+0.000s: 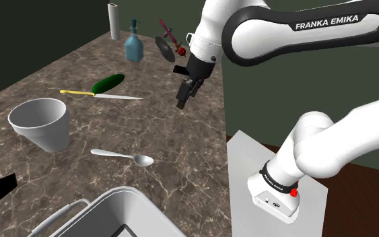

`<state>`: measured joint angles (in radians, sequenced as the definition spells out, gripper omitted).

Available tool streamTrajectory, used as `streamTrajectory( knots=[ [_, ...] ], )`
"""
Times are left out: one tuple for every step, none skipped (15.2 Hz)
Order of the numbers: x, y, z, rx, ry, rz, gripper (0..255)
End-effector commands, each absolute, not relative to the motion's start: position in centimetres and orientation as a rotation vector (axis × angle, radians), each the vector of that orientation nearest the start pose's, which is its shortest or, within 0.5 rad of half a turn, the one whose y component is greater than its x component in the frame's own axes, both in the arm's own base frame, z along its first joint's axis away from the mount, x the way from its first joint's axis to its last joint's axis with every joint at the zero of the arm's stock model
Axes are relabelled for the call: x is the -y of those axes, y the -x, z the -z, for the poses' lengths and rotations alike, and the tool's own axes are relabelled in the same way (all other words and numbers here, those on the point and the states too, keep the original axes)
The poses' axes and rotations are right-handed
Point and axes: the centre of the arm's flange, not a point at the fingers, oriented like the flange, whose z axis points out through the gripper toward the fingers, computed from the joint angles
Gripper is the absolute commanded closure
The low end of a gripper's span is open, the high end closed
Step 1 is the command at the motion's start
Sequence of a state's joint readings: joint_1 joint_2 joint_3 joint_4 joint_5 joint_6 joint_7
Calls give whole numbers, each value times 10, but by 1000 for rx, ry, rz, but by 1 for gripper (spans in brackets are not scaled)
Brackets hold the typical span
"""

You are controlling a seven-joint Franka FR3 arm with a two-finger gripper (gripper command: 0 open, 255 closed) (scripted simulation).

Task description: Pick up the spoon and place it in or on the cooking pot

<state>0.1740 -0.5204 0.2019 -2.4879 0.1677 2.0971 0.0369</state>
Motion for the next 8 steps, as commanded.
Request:
streamTrajectory(
  knots=[
    [-180, -376, -463, 390, 3028, 187, 0],
    [-191, -378, -457, 399, 3021, 193, 0],
    [-202, -380, -451, 409, 3015, 200, 0],
    [-212, -383, -445, 418, 3009, 206, 0],
    [-223, -385, -440, 427, 3002, 213, 0],
    [-234, -387, -434, 436, 2996, 219, 0],
    [-245, -389, -429, 445, 2989, 226, 0],
    [-256, -392, -423, 454, 2983, 232, 0]
  ],
)
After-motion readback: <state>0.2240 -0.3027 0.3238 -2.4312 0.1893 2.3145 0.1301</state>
